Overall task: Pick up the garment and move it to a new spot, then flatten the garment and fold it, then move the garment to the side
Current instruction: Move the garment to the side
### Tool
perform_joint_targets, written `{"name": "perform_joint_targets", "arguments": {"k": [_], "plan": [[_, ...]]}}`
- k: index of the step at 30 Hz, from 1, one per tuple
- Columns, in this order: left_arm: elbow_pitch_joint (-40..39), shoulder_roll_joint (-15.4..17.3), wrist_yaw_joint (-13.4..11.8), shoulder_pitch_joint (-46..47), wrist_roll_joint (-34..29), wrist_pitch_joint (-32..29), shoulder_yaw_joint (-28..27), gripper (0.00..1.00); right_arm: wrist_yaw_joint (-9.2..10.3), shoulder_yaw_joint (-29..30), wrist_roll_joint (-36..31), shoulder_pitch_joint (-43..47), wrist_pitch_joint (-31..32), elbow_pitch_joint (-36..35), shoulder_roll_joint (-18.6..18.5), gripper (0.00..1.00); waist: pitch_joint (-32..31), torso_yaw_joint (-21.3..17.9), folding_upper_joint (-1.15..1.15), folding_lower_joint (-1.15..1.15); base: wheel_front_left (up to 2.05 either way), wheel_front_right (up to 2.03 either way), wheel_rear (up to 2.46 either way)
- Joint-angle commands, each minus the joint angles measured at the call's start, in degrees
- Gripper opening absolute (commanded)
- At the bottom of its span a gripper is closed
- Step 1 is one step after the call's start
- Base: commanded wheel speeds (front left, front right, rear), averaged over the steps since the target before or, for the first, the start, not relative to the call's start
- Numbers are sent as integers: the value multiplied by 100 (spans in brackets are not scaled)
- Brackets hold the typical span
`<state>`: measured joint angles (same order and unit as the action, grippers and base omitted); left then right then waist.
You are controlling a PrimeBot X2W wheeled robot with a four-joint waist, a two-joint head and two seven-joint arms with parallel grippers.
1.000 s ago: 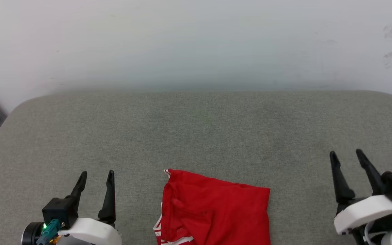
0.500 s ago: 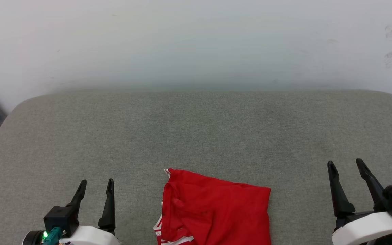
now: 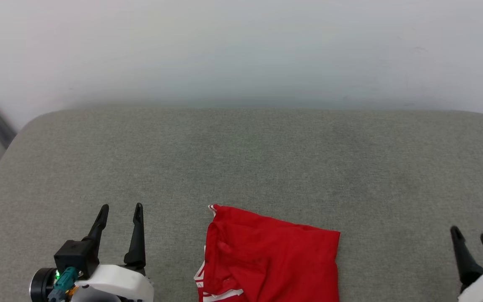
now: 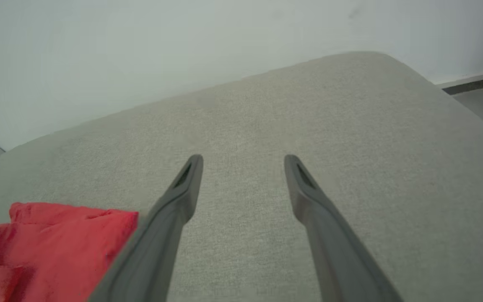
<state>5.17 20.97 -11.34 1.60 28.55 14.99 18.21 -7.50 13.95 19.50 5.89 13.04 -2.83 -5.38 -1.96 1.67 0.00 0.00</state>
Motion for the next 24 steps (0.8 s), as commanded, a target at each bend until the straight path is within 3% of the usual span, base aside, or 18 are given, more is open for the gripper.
{"name": "perform_joint_targets", "arguments": {"k": [1, 6, 11, 15, 20, 24], "plan": [[-1, -37, 31, 87, -44, 24, 14, 100, 2, 149, 263, -92, 135, 152, -56, 100, 34, 62, 0, 0, 0, 0, 0], [55, -127, 166, 244, -106, 19, 35, 100, 2, 635, 972, -243, 1175, 1019, -287, 100, 145, 292, 0, 0, 0, 0, 0], [45, -201, 230, 305, -172, 20, -10, 100, 1, 332, 1616, -320, 2048, 1455, -214, 100, 359, 514, 0, 0, 0, 0, 0], [16, -244, 237, 353, -222, 20, -47, 100, 2, -140, 2603, -453, 2625, 1531, 17, 100, 569, 662, 0, 0, 0, 0, 0], [31, -290, 278, 461, -271, 20, -60, 100, 2, -774, 3448, -725, 2802, 1645, 140, 100, 795, 780, 0, 0, 0, 0, 0], [82, -355, 354, 597, -321, 20, -57, 100, 2, -1134, 3734, -963, 2797, 1945, 70, 100, 915, 876, 0, 0, 0, 0, 0]]}}
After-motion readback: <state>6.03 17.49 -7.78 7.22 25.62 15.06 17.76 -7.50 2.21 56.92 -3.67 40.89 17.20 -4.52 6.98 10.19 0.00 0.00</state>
